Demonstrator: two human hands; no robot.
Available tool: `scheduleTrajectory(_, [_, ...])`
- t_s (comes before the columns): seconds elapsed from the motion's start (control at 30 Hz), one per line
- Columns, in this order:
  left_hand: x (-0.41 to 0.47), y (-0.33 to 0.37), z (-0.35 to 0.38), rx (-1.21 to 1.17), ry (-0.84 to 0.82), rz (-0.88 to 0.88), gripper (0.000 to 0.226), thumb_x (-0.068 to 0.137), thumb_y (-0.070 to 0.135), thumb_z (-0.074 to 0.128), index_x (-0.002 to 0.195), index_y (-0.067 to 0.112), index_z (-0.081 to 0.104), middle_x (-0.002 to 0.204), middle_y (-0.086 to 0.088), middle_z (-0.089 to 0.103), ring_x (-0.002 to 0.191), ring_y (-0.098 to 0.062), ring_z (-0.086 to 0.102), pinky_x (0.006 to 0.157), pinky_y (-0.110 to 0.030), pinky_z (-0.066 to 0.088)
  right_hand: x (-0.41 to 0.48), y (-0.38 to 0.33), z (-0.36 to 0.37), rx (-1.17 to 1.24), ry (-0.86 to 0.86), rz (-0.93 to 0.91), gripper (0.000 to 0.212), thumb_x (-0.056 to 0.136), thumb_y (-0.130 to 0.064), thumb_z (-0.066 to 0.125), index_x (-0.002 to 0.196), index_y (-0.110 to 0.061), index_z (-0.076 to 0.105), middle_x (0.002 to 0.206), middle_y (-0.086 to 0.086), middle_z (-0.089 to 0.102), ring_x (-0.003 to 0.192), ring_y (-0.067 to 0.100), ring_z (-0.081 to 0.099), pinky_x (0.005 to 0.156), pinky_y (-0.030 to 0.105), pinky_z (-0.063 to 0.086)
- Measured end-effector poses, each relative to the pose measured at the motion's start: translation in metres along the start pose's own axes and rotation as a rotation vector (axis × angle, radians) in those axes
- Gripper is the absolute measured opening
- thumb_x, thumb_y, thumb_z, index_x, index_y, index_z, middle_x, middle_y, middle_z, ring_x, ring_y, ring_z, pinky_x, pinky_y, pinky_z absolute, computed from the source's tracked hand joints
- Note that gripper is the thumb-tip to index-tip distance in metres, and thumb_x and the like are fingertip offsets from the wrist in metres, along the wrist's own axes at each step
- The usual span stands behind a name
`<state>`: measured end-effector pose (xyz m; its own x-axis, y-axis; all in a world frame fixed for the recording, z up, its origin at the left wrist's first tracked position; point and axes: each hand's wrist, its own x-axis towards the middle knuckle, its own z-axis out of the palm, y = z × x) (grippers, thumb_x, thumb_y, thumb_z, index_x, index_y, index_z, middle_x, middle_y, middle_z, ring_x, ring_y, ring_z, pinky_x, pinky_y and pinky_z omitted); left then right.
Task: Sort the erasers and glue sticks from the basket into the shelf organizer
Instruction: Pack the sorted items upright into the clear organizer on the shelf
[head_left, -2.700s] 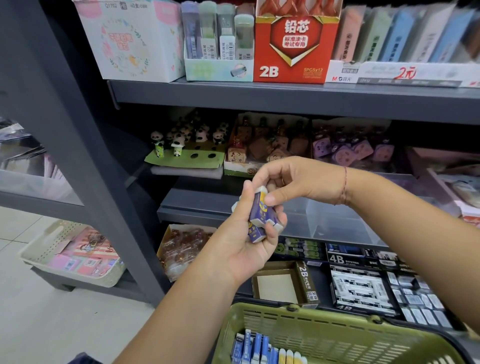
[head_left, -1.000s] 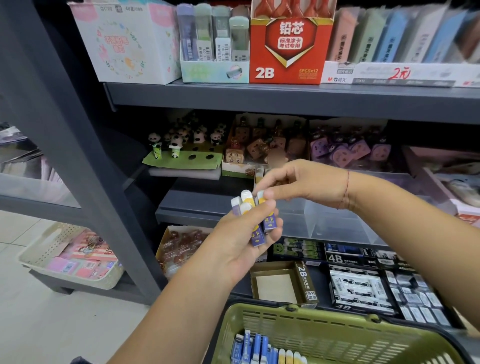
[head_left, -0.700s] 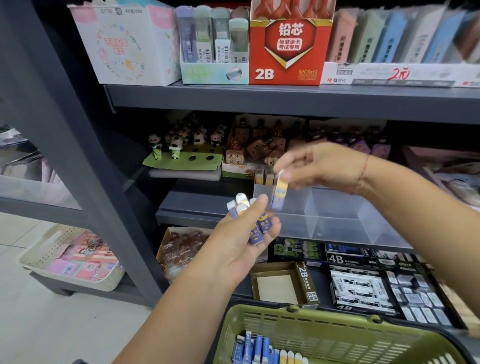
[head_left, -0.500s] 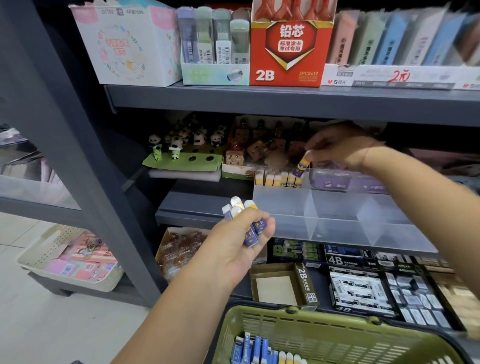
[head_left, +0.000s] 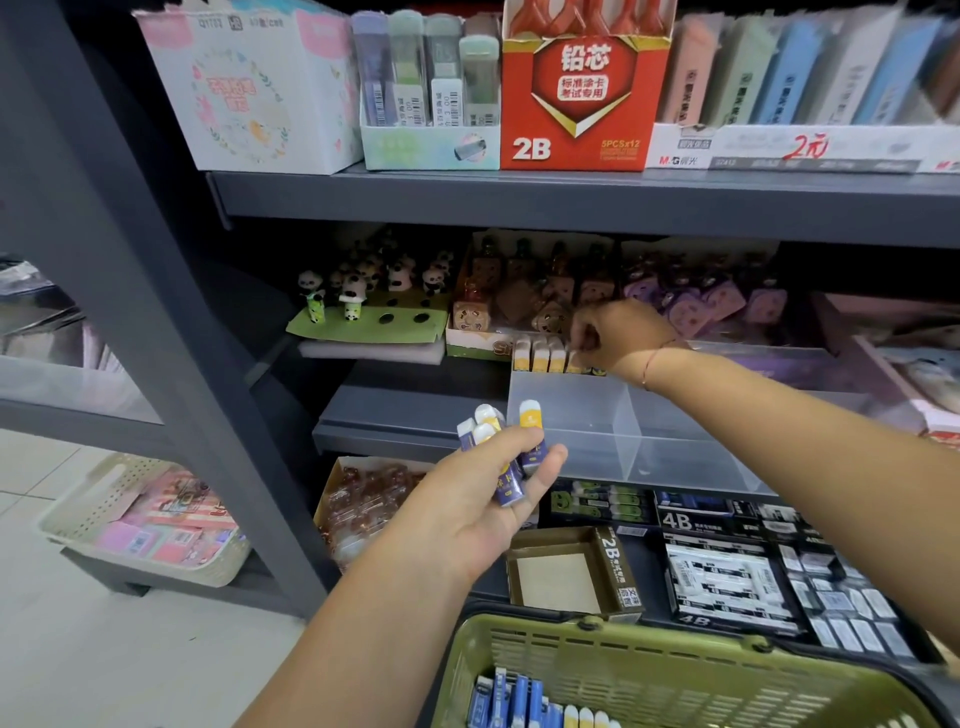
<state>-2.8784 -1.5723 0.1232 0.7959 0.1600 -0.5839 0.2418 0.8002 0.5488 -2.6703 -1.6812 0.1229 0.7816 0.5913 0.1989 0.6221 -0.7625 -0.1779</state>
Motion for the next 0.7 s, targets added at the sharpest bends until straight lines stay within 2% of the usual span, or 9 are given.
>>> scheduleTrajectory(0.13, [0.0, -0.001, 0.0, 0.007, 0.001, 0.004, 0.028, 0.078, -0.007, 0.071, 0.103, -0.004, 0.061, 0.109, -0.025, 0.067, 0.088, -0.031, 0.071, 0.047, -0.025, 0.055, -0.003, -0.002, -0.003, 0.016, 0.005, 0.032, 0.015, 0.08, -0.029, 0.072, 0.077, -0.023, 0.058, 0.077, -0.008, 0.057, 0.082, 0.018, 0.058, 0.066, 0.026, 0.041])
scheduleTrajectory(0.23, [0.0, -0.002, 0.0, 0.019, -0.004, 0.014, 0.02, 0.079, -0.007, 0.071, 0.096, -0.002, 0.061, 0.104, -0.023, 0.069, 0.088, -0.031, 0.071, 0.047, -0.024, 0.055, -0.014, -0.015, -0.017, 0.254, 0.035, 0.086, 0.02, 0.082, -0.035, 0.071, 0.077, -0.018, 0.062, 0.079, -0.003, 0.063, 0.076, 0.015, 0.058, 0.07, 0.025, 0.045])
scheduleTrajectory(0.3, [0.001, -0.002, -0.001, 0.027, -0.022, 0.035, 0.015, 0.079, -0.006, 0.071, 0.09, -0.001, 0.061, 0.088, -0.02, 0.07, 0.083, -0.03, 0.071, 0.047, -0.023, 0.055, -0.03, -0.034, -0.029, 0.548, -0.13, 0.094, 0.028, 0.085, -0.04, 0.067, 0.079, -0.013, 0.066, 0.072, -0.002, 0.063, 0.064, 0.012, 0.055, 0.062, 0.021, 0.044])
scheduleTrajectory(0.37, [0.001, -0.003, 0.0, 0.051, -0.034, 0.06, 0.012, 0.079, -0.006, 0.07, 0.086, -0.001, 0.062, 0.076, -0.017, 0.07, 0.079, -0.028, 0.07, 0.048, -0.023, 0.055, -0.046, -0.05, -0.04, 0.709, -0.394, 0.078, 0.037, 0.088, -0.042, 0.061, 0.085, -0.006, 0.068, 0.068, -0.001, 0.064, 0.057, 0.009, 0.052, 0.055, 0.019, 0.041])
scheduleTrajectory(0.43, [0.001, -0.004, 0.002, 0.082, -0.034, 0.077, 0.012, 0.08, -0.005, 0.07, 0.088, -0.001, 0.063, 0.077, -0.017, 0.07, 0.077, -0.026, 0.07, 0.048, -0.022, 0.055, -0.056, -0.058, -0.044, 0.774, -0.573, 0.034, 0.026, 0.088, -0.029, 0.063, 0.085, -0.004, 0.068, 0.065, -0.002, 0.064, 0.054, 0.006, 0.053, 0.051, 0.016, 0.041])
scheduleTrajectory(0.5, [0.0, -0.006, 0.003, 0.085, -0.04, 0.083, 0.011, 0.08, -0.005, 0.07, 0.087, -0.001, 0.063, 0.078, -0.016, 0.069, 0.079, -0.026, 0.069, 0.049, -0.022, 0.055, -0.058, -0.058, -0.049, 0.851, -0.617, 0.036, 0.006, 0.086, -0.011, 0.066, 0.084, -0.006, 0.069, 0.061, -0.001, 0.064, 0.052, 0.004, 0.056, 0.05, 0.014, 0.045])
scheduleTrajectory(0.53, [0.0, -0.006, 0.004, 0.077, -0.042, 0.085, 0.01, 0.081, -0.004, 0.07, 0.087, -0.002, 0.062, 0.077, -0.016, 0.069, 0.081, -0.027, 0.069, 0.051, -0.023, 0.056, -0.055, -0.055, -0.051, 0.883, -0.593, 0.058, 0.003, 0.085, -0.005, 0.066, 0.087, -0.004, 0.068, 0.061, 0.001, 0.064, 0.052, 0.004, 0.057, 0.051, 0.014, 0.047])
scheduleTrajectory(0.6, [0.0, -0.006, 0.004, 0.05, -0.033, 0.087, 0.01, 0.081, -0.002, 0.071, 0.084, -0.001, 0.062, 0.072, -0.014, 0.067, 0.081, -0.026, 0.068, 0.054, -0.025, 0.058, -0.047, -0.043, -0.059, 0.899, -0.443, 0.128, 0.011, 0.084, -0.003, 0.067, 0.094, 0.002, 0.067, 0.068, 0.007, 0.064, 0.052, 0.004, 0.059, 0.054, 0.014, 0.051])
scheduleTrajectory(0.7, [0.002, -0.004, 0.002, 0.035, -0.004, 0.078, 0.012, 0.081, 0.004, 0.073, 0.083, 0.002, 0.061, 0.07, -0.011, 0.063, 0.07, -0.02, 0.064, 0.05, -0.022, 0.056, -0.028, -0.012, -0.07, 0.715, -0.143, 0.199, 0.017, 0.085, -0.004, 0.068, 0.101, 0.001, 0.067, 0.073, 0.012, 0.065, 0.05, 0.006, 0.059, 0.052, 0.013, 0.051])
